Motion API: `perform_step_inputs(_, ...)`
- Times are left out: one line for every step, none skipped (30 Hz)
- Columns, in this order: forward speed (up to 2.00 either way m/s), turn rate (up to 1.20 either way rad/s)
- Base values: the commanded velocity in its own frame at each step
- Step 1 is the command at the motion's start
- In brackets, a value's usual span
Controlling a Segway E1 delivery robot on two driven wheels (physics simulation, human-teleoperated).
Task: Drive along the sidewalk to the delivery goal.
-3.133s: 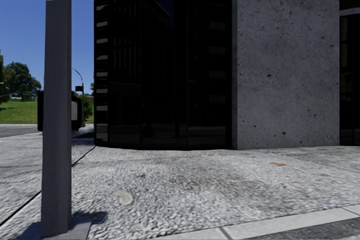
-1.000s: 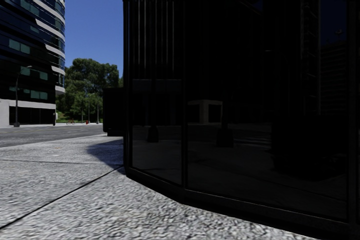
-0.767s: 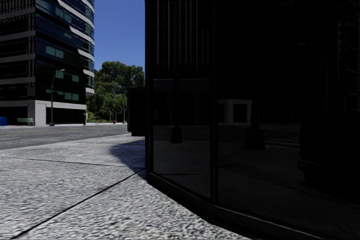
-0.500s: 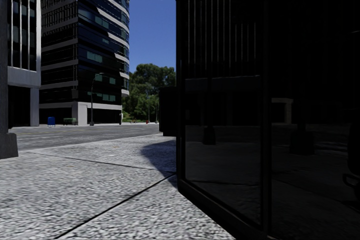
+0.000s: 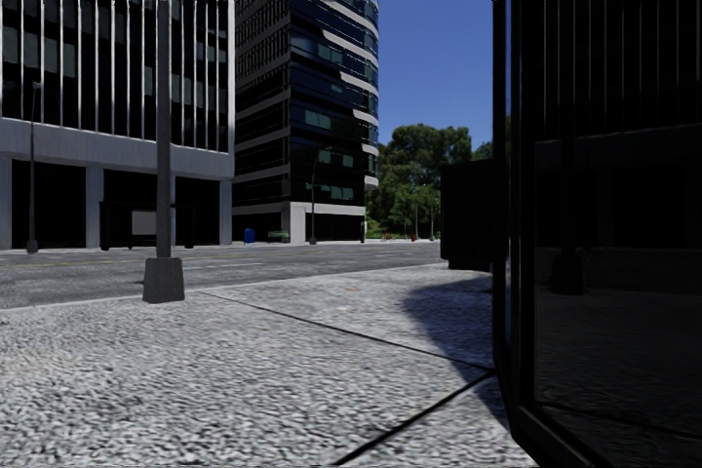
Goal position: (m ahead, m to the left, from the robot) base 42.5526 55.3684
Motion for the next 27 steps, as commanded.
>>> perform_step_inputs(1.12,0.67)
perform_step_inputs(1.13,0.52)
perform_step_inputs(1.16,0.36)
perform_step_inputs(1.18,0.23)
perform_step_inputs(1.18,0.23)
perform_step_inputs(1.23,0.16)
perform_step_inputs(1.25,0.13)
perform_step_inputs(1.27,0.12)
perform_step_inputs(1.27,0.11)
perform_step_inputs(1.28,0.00)
perform_step_inputs(1.30,0.00)
perform_step_inputs(1.30,0.00)
perform_step_inputs(1.31,0.00)
perform_step_inputs(1.35,0.00)
perform_step_inputs(1.43,0.00)
perform_step_inputs(1.43,0.00)
perform_step_inputs(1.44,0.00)
perform_step_inputs(1.42,0.00)
perform_step_inputs(1.41,-0.02)
perform_step_inputs(1.41,-0.06)
perform_step_inputs(1.41,-0.08)
perform_step_inputs(1.41,-0.08)
perform_step_inputs(1.41,-0.11)
perform_step_inputs(1.41,-0.18)
perform_step_inputs(1.41,-0.27)
perform_step_inputs(1.41,-0.39)
perform_step_inputs(1.41,-0.49)
